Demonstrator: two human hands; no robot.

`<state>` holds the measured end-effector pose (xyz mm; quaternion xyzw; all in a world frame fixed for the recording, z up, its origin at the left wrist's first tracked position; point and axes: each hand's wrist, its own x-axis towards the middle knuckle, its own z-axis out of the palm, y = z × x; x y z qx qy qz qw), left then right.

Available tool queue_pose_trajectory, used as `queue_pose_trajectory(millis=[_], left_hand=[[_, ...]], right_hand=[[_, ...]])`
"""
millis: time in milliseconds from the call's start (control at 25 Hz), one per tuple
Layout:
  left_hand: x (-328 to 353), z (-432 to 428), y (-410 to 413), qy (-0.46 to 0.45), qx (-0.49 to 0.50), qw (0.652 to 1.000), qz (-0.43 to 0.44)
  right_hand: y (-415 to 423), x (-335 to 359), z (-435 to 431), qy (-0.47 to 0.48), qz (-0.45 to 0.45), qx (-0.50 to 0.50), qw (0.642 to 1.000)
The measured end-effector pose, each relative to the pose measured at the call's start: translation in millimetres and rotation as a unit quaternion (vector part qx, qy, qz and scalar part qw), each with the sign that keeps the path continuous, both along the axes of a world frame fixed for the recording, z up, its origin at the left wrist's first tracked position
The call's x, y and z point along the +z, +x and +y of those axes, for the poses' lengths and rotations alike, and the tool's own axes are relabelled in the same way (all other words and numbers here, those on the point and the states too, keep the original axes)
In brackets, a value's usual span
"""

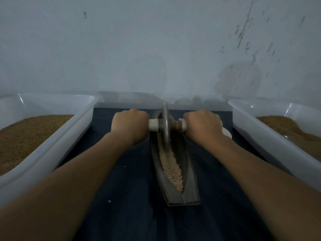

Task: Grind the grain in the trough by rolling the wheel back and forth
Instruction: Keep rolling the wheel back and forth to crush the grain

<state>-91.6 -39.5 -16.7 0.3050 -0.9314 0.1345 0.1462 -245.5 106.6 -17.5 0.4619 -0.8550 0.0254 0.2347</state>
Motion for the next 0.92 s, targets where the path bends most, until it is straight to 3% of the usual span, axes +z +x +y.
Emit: queue_pose_trajectory(millis=[120,320,440,600,720,920], left_hand=[[0,6,7,0.02,0.0,1.0,-0.015],[-8,39,55,-0.14,-0.069,0.987,0.018],[-13,30,37,-0.103,-0.033,0.994,0.004],[8,-4,-13,-0.05,-0.001,0.998,-0.033],[11,4,-8,-0.065,-0.013,0.997,-0.042],[-11,34,55,-0.143,-0.096,0.985,0.027]], right_hand=[[0,5,6,0.014,-0.001,0.023,1.0],[24,-20,73,-0.056,0.125,0.061,0.989],[14,-25,55,-0.027,0.093,0.036,0.995],[-11,-9,-3,-0.039,-0.029,0.017,0.999],[-9,-11,10,-0.025,-0.038,0.025,0.999],[19,-27,69,-0.053,0.12,0.075,0.989]])
